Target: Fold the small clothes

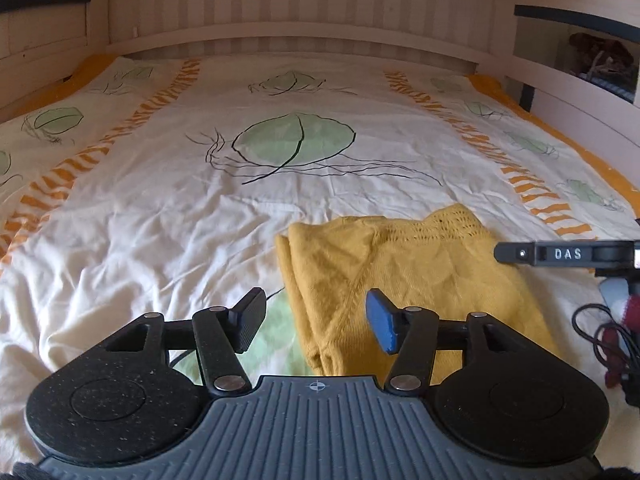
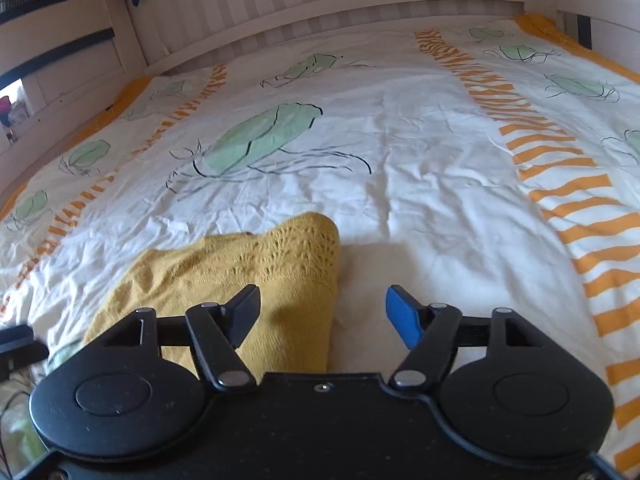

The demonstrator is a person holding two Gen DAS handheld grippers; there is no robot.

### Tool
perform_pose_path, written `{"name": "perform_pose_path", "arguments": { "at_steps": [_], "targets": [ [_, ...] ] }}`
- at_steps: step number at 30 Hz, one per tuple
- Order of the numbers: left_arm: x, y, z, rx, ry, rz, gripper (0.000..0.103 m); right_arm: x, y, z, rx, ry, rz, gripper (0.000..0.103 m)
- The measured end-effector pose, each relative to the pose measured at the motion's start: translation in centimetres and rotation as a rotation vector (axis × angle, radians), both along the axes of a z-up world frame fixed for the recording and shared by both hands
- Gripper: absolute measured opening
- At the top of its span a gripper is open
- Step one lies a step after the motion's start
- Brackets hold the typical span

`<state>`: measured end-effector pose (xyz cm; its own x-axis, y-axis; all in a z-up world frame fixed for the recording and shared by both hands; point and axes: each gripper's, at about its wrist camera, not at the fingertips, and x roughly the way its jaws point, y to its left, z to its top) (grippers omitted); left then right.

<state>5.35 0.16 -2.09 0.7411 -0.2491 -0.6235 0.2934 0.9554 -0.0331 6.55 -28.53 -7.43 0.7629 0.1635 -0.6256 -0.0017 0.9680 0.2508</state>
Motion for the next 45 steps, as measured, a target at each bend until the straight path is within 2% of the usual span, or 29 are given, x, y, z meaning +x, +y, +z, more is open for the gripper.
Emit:
{"name": "perform_pose_path", "arguments": {
  "at_steps": [4,7,10,12,18,20,22,24,32,35,38,42,45],
  "targets": [
    [2.3,-1.4,-1.5,0.062,0.014,0.031,0.053,-0.7,0.3,-0.3,-0.032,0.010,0.011,0.076],
    [4.4,-1.2,-3.6,0.096,0.080,0.102,0.054,-0.5,0.5,-1.0,-0.075,0.041,0.007,0.079],
    [5.8,0.2,-5.3,0.048,0.133,0.154,0.060,-0.3,0.6,-2.0,-0.092,0.075,0.005,0.080],
    [5.7,0.4,-5.3,0.046,0.131,0.171,0.065,-0.2,0.6,-2.1,-0.097,0.079,-0.001,0.084],
    [4.6,0.3,-4.1,0.072,0.106,0.148,0.066,-0.5,0.3,-1.8,-0.091,0.072,-0.012,0.092],
    [4.1,0.5,-3.7,0.072,0.104,0.149,0.076,-0.7,0.2,-1.6,-0.079,0.068,-0.010,0.094],
    [3.2,0.6,-3.2,0.064,0.081,0.149,0.092,-1.0,0.1,-1.3,-0.066,0.060,-0.001,0.103],
    [2.5,0.7,-2.7,0.062,0.073,0.153,0.103,-1.6,0.3,-0.7,-0.056,0.033,0.014,0.103],
    [-0.3,0.6,0.1,0.069,0.018,0.186,0.103,-3.9,0.7,2.2,-0.056,-0.010,-0.003,0.103],
    [-1.2,0.3,1.3,0.092,0.017,0.183,0.103,-4.5,0.5,3.2,-0.062,0.021,-0.022,0.103],
    [-2.1,-0.7,2.2,0.180,0.037,0.203,0.102,-5.4,0.7,4.1,-0.089,0.030,-0.025,0.103],
    [-4.0,-1.9,3.2,0.274,0.014,0.219,0.102,-7.2,1.0,5.2,-0.077,0.013,-0.032,0.102],
    [-5.3,-2.6,3.5,0.326,-0.001,0.224,0.102,-8.6,1.3,6.1,-0.125,0.000,-0.079,0.102]
  ]
}}
